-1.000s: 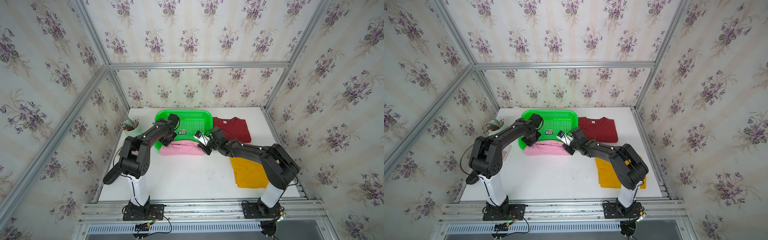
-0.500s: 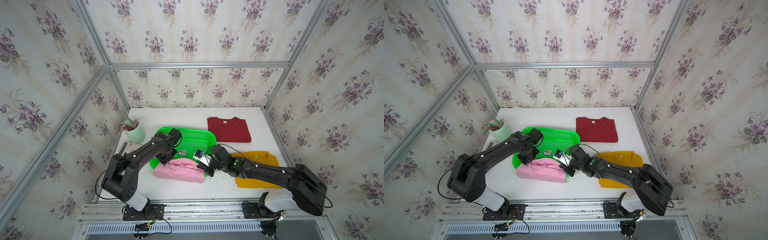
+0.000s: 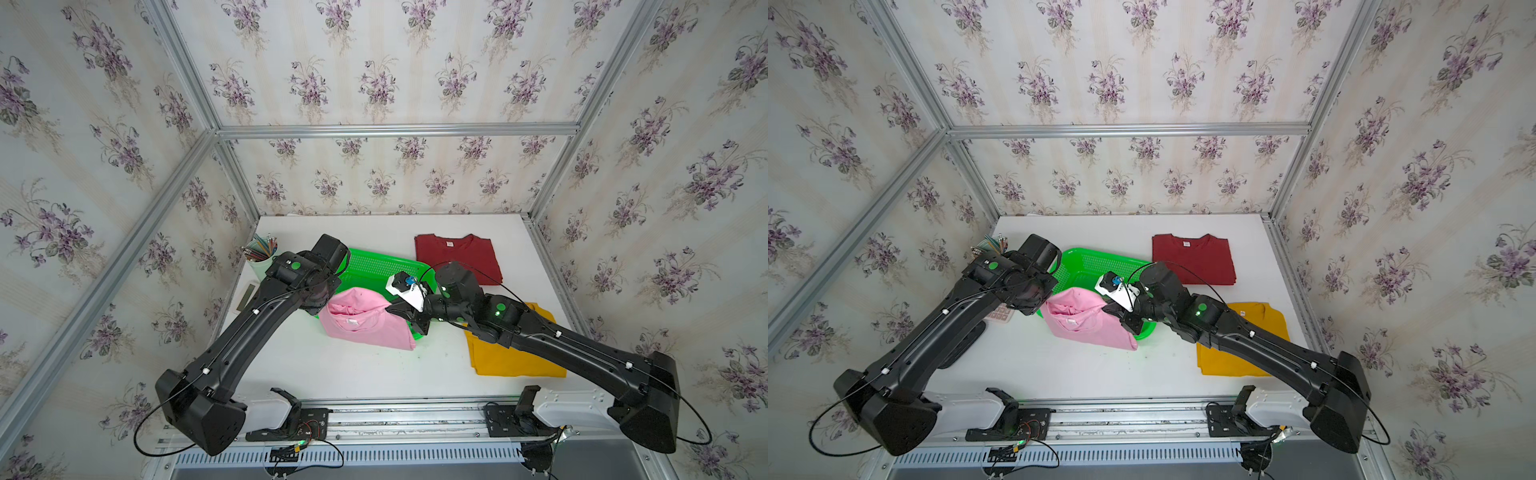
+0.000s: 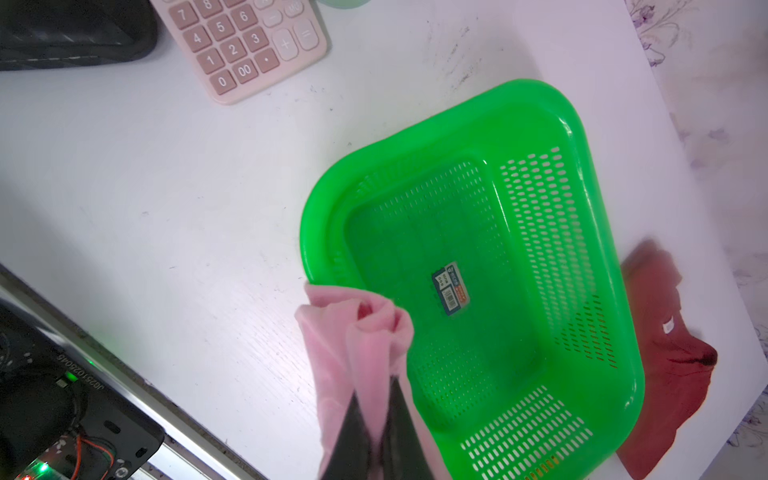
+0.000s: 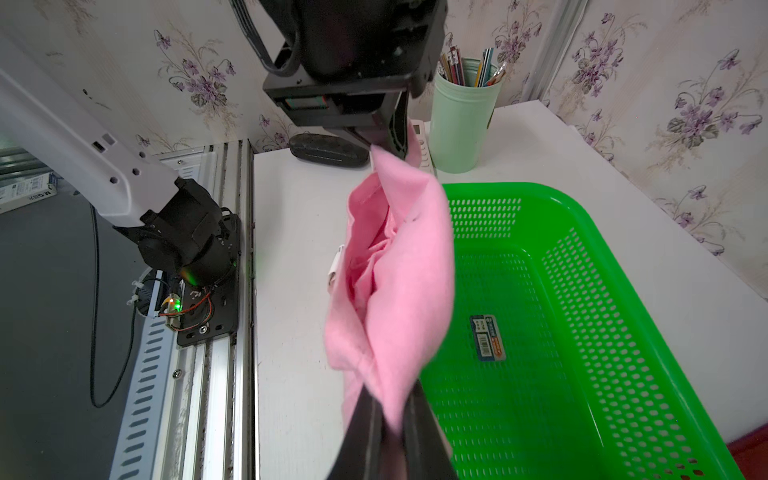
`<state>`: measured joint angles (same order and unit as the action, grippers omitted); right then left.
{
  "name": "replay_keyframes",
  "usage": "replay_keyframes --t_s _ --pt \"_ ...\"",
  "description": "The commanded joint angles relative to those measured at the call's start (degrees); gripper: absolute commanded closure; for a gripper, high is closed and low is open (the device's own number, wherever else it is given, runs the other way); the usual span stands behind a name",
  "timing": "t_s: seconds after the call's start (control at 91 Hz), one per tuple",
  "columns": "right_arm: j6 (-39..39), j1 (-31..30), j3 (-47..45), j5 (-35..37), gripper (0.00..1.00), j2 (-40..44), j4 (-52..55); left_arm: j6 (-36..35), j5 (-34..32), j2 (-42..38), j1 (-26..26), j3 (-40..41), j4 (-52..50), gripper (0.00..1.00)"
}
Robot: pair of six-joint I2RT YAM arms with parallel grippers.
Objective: Put the folded t-shirts into the basket
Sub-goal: Place the T-shirt in the bin.
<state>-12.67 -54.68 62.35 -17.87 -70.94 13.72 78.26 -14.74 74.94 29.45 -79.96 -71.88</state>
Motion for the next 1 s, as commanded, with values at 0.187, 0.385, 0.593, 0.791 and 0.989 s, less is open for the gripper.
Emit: replay_keyframes --t_s 0.187,0.385,0.593,0.791,0.989 --pt "-3.1 0.0 11.4 -3.2 1.00 1.3 8.8 1.6 -2.3 -1.0 -0.1 -10.2 -4.8 1.00" --pt "-4.2 0.3 4.7 2.4 1.00 3.5 0.7 0.5 -5.6 0.2 -0.3 -14.2 -3.3 1.00" --pt "-0.1 4.3 -4.0 4.4 1.00 2.0 -7.5 -2.9 -4.3 8.1 -2.2 -15.1 0.4 1.00" --pt "2.9 8.0 -11.1 2.3 1.00 -0.7 -14.1 -6.5 -1.0 16.3 -3.2 -13.3 8.0 1.00" --pt "4.6 11.9 -14.1 1.4 1.00 -3.9 -18.0 -9.6 -2.8 21.4 -4.4 -13.6 13.0 1.00"
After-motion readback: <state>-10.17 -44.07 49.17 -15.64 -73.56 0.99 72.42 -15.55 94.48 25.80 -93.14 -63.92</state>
